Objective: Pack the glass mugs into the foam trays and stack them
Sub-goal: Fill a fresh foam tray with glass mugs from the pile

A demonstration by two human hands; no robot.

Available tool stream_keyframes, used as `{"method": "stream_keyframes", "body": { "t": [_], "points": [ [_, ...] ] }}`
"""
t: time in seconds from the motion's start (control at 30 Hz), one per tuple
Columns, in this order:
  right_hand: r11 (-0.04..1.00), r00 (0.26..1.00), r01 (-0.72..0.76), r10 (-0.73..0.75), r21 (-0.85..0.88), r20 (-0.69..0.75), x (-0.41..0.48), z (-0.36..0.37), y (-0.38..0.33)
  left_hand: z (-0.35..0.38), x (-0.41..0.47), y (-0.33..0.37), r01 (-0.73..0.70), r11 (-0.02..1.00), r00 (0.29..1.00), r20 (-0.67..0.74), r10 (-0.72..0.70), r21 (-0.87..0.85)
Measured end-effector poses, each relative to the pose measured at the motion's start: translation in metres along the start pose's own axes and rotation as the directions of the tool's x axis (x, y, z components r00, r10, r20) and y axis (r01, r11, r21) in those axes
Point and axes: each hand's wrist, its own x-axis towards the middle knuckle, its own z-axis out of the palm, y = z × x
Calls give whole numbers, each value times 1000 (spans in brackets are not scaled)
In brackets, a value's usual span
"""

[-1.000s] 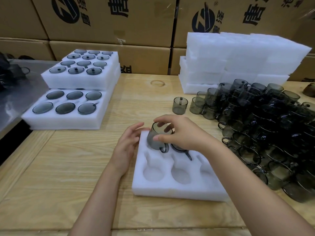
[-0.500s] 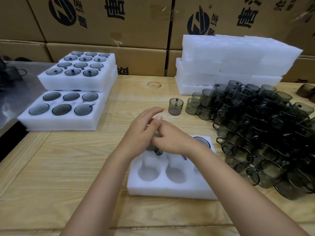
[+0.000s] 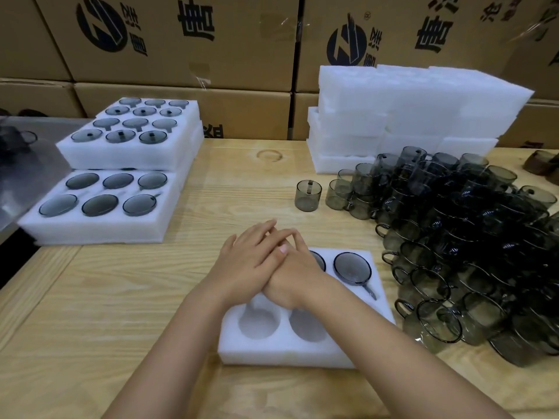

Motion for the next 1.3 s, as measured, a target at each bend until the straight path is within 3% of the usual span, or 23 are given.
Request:
{"method": "stream_keyframes", "body": {
  "t": [0.2, 0.27, 0.33, 0.4, 0.47, 0.53, 0.63, 0.67, 0.73, 0.8, 0.83, 0.93, 1.0, 1.13, 1.3],
  "points": [
    [999, 999, -44, 44, -31, 19, 0, 3, -1, 3, -1, 0, 20, 997, 998, -63, -24, -75],
    [999, 999, -36, 36, 32, -5, 0, 3, -1, 6, -1, 0, 14, 992, 992, -120, -29, -129],
    [990, 998, -22, 29, 142, -46, -1, 5, 0, 8, 0, -3, 1, 957, 976, -206, -63, -288],
    [973, 994, -15, 39, 229, -103, -2, 8, 1, 10, -3, -8, 1, 786, 951, -242, -191, -618],
    [950, 984, -5, 59, 312, -165, -4, 9, 2, 13, -8, -11, -17, 444, 927, -180, -328, -896],
    [918, 968, 26, 76, 395, -240, -7, 6, 3, 19, -13, -16, -66, 220, 900, -153, -408, -973],
    [911, 906, 31, 148, 412, -397, -17, -6, 13, 25, -17, -20, -102, 98, 888, -135, -439, -990],
    [919, 861, 11, 191, 393, -471, -23, -12, 22, 25, -16, -20, -104, 80, 888, -129, -441, -991],
    [933, 704, -70, 297, 354, -645, -37, -27, 46, 25, -15, -20, -105, 61, 883, -121, -454, -993],
    [907, 542, -255, 421, 335, -727, -52, -47, 79, 26, -14, -21, -106, 61, 877, -122, -465, -992],
    [869, 500, -375, 483, 322, -719, -57, -56, 97, 26, -13, -21, -108, 58, 875, -122, -469, -993],
    [688, 479, -698, 654, 198, -586, -65, -77, 148, 26, -12, -20, -115, 40, 874, -120, -470, -993],
    [575, 475, -814, 741, 82, -474, -64, -86, 172, 26, -12, -20, -120, 46, 875, -128, -467, -992],
    [485, 473, -872, 800, -66, -370, -57, -90, 195, 27, -12, -21, -130, 47, 875, -137, -464, -990],
    [473, 514, -857, 765, -203, -388, -51, -87, 202, 28, -11, -21, -135, 38, 879, -137, -456, -990]
  ]
}}
